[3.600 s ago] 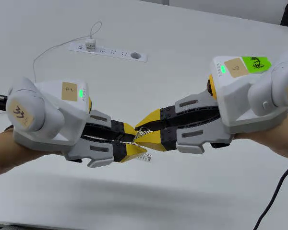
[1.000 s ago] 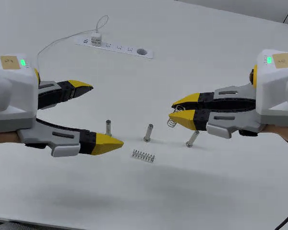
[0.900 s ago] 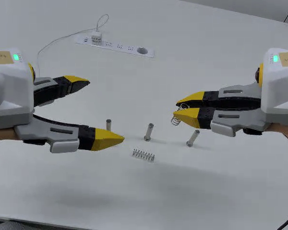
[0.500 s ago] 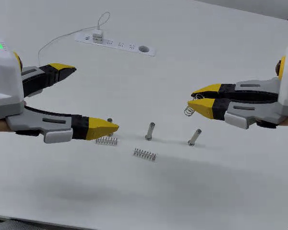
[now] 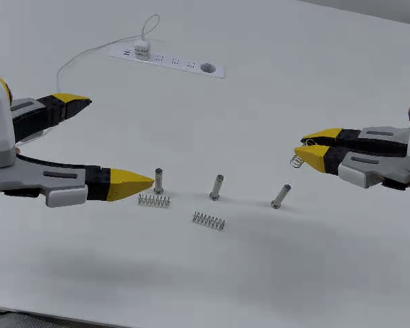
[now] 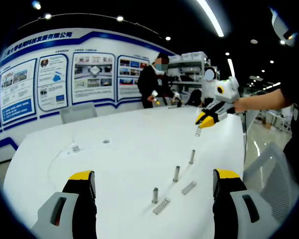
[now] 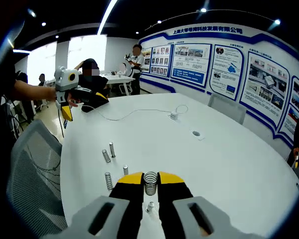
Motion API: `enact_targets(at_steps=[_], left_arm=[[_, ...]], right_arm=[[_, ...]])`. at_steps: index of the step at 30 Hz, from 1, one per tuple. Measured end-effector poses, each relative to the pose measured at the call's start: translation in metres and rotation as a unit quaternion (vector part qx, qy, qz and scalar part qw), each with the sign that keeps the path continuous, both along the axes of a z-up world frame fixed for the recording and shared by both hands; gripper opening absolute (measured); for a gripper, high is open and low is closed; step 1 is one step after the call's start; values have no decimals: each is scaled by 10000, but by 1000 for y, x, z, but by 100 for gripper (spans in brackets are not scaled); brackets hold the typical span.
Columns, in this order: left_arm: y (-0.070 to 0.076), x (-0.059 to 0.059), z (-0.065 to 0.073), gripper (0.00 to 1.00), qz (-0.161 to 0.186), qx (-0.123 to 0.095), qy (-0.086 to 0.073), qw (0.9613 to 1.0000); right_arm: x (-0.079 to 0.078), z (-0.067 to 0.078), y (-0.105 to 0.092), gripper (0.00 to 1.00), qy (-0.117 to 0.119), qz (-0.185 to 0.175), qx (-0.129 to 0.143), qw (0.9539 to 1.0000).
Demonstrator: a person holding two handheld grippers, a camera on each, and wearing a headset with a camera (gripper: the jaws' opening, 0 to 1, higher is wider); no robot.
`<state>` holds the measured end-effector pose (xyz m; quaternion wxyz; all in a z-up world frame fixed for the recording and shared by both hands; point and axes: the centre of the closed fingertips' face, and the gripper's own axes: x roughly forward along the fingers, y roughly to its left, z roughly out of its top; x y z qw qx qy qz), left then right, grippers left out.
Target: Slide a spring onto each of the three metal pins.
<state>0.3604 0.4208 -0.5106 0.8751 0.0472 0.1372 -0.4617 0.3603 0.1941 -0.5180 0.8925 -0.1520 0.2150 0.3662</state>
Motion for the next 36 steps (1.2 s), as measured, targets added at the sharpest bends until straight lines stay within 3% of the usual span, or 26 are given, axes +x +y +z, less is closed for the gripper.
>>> enact_targets(at_steps=[14, 20, 36], left_arm=[[8, -6, -4, 99, 48, 88, 90, 9999], [13, -9, -9, 98, 43, 154, 190, 9997], [16, -13, -17, 96, 19, 232, 328, 9992]], right_arm=[[3, -22, -9, 11, 164, -302, 130, 9993], [7, -38, -11, 11, 268, -426, 135, 9986], [11, -63, -8, 11, 497, -501, 131, 9974]])
